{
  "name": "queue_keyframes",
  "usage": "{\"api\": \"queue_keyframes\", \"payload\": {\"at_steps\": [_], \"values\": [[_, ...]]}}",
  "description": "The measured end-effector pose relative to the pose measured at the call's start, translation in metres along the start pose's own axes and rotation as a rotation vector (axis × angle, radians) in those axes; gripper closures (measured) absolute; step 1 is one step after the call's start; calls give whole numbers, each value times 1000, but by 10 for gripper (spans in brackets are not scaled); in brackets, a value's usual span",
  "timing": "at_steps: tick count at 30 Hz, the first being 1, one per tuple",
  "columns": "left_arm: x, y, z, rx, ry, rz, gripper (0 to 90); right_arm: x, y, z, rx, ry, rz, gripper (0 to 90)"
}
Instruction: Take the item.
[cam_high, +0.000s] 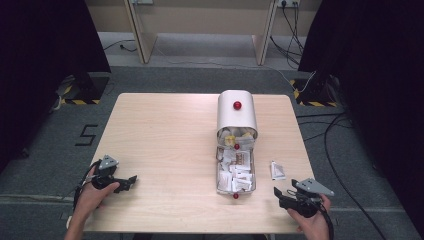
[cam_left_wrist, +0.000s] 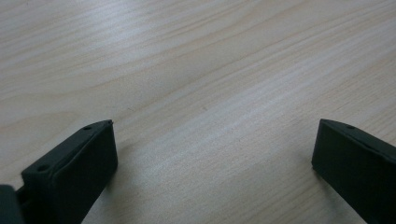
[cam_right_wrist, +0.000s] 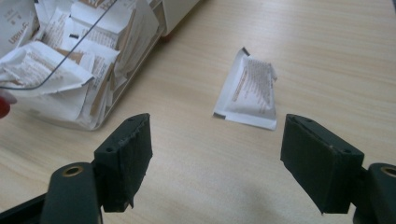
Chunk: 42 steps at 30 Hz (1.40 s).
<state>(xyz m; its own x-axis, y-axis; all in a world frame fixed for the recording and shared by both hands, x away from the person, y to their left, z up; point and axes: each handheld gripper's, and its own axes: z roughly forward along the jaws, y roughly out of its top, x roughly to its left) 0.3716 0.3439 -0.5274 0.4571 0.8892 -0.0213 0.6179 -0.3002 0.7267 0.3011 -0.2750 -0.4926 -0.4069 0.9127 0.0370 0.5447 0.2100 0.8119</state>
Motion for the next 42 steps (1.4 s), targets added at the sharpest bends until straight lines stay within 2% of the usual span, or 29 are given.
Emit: {"api": "queue_keyframes", "payload": {"at_steps": [13,33,42], "values": [[0,0,0,0,0,0,0,9,-11,0,11,26,-16,202],[0,0,0,0,0,0,0,11,-43,-6,31,10,2,196],[0,0,0,-1,0,-1,0,12,-47,-9,29,-3,-13,196]]}}
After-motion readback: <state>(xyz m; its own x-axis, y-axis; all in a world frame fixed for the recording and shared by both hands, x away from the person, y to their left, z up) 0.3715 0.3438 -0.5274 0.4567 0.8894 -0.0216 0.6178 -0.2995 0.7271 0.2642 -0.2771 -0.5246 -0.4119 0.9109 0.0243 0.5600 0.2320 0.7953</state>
